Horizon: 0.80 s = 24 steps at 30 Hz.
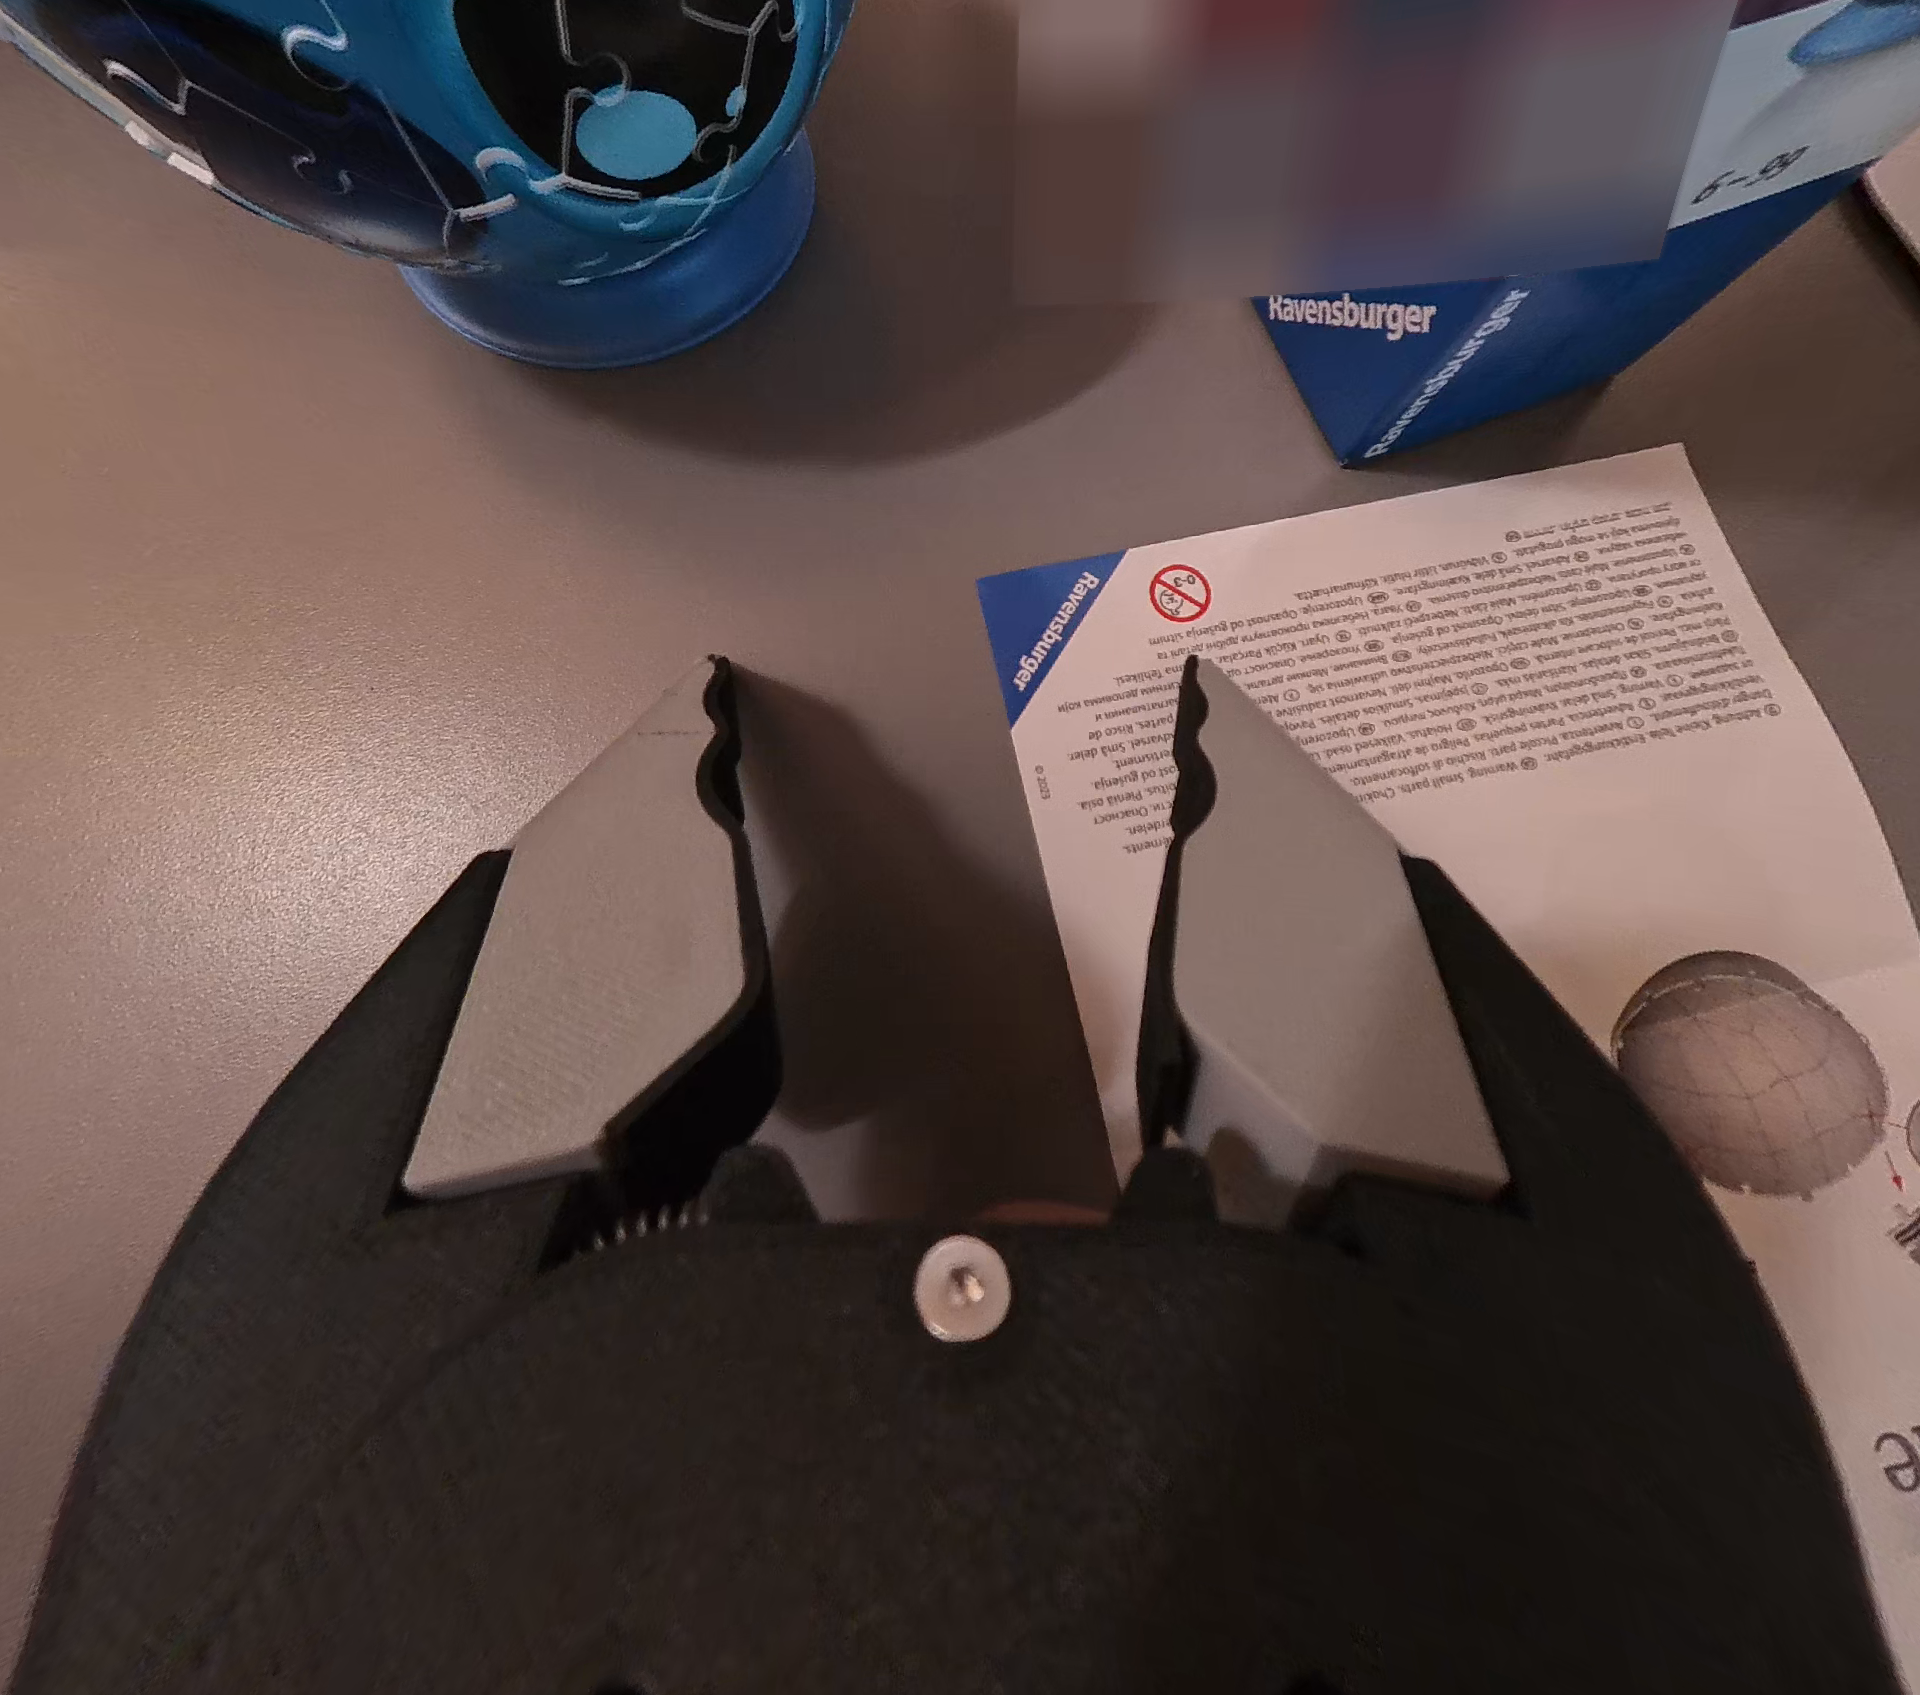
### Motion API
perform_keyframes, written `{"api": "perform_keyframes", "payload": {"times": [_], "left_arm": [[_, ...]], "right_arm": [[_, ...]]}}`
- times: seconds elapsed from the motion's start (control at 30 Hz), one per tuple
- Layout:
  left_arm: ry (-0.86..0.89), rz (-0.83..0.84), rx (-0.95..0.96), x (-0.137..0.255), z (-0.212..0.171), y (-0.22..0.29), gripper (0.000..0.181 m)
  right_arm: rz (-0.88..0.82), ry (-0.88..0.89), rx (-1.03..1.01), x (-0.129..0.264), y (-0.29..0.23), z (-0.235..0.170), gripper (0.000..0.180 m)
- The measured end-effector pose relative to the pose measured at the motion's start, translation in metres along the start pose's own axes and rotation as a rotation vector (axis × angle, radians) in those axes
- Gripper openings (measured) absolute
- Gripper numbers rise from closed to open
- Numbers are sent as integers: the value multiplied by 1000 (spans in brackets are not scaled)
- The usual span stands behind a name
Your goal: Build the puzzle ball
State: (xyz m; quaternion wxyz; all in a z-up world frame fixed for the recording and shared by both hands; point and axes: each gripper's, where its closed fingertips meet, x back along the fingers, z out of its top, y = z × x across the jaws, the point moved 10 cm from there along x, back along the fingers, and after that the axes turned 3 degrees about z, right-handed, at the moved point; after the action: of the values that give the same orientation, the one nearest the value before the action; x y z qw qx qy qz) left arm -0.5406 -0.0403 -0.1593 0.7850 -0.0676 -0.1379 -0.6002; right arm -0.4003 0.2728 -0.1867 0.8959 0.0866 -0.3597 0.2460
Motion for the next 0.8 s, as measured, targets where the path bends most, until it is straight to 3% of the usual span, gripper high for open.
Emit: {"api": "perform_keyframes", "payload": {"times": [0.8], "left_arm": [[-22, -18, 34, -1, -1, -1, 77]], "right_arm": [[4, 0, 2, 0, 0, 0, 82]]}}
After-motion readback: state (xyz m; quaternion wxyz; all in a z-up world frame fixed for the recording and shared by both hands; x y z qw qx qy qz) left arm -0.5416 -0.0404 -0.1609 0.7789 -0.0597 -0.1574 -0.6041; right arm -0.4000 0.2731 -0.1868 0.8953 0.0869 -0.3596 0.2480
